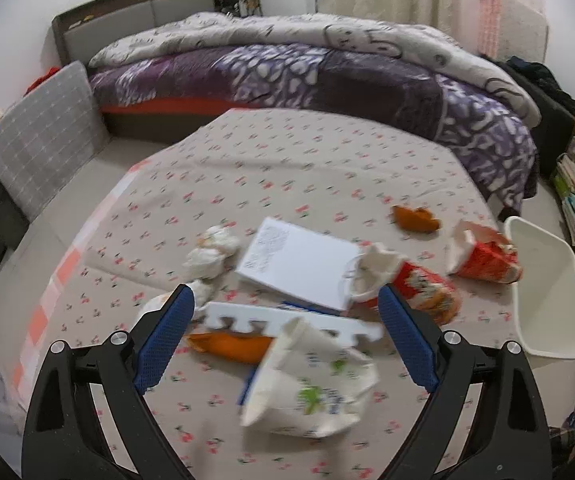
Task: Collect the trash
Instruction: 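Grasp the wrapped white tissue bundle with the left gripper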
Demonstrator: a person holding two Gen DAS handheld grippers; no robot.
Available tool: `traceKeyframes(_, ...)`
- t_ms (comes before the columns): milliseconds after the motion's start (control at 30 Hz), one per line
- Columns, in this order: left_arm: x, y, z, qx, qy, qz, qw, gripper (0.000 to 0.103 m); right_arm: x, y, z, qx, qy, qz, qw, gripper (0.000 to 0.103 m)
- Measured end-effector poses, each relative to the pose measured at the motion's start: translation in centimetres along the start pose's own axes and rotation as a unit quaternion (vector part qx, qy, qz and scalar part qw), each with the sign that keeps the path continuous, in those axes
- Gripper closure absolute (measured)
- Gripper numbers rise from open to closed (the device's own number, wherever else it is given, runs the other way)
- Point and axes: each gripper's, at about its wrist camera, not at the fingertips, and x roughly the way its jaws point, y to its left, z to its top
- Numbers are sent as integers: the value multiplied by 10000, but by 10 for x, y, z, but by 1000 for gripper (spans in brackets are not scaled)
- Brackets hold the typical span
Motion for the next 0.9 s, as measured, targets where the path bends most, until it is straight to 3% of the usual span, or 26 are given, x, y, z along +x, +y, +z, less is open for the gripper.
traceKeyframes(233, 20, 47, 5, -147, 517, 156, 9984, 14, 9, 31, -5, -191, 115, 227, 9995, 7)
traceKeyframes(433, 57, 90, 8, -68, 1329, 91, 9911, 14, 15, 53, -8, -456, 187, 423, 9979, 7)
traceKeyframes(533, 72, 103, 7, 351, 1623, 178, 9860, 19, 20, 66, -7, -691, 242, 554, 9958, 7)
traceKeyframes(633, 84, 110, 1, 737, 1866, 40, 9797, 25, 25, 77, -6, -891, 343, 714, 9929, 7)
traceKeyframes(733, 94, 110, -6, 1118, 1933, 52, 9747, 30, 31, 84, -7, -1017, 478, 862, 9899, 7)
traceKeyframes(900, 107, 104, -12, 1589, 1909, -256, 9683, 33, 43, 102, -12, -1256, 706, 1074, 9837, 7)
